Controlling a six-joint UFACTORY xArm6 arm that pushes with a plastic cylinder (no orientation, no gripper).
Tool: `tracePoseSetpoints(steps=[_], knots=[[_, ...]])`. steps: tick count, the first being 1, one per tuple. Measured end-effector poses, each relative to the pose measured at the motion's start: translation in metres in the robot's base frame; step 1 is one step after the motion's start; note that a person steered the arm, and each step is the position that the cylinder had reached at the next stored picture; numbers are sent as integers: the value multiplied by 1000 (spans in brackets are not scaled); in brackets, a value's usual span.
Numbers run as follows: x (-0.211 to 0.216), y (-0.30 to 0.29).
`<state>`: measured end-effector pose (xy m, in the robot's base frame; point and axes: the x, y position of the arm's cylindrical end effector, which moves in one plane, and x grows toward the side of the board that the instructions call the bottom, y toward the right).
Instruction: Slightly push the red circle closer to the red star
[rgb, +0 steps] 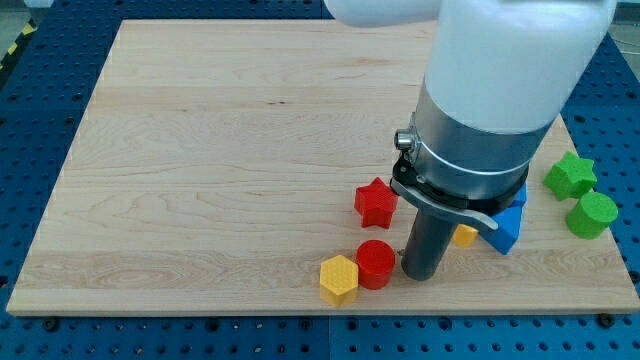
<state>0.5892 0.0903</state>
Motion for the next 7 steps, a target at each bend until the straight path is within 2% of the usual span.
tracePoseSetpoints(steps=[5,7], knots=[[9,-5],[28,-14]])
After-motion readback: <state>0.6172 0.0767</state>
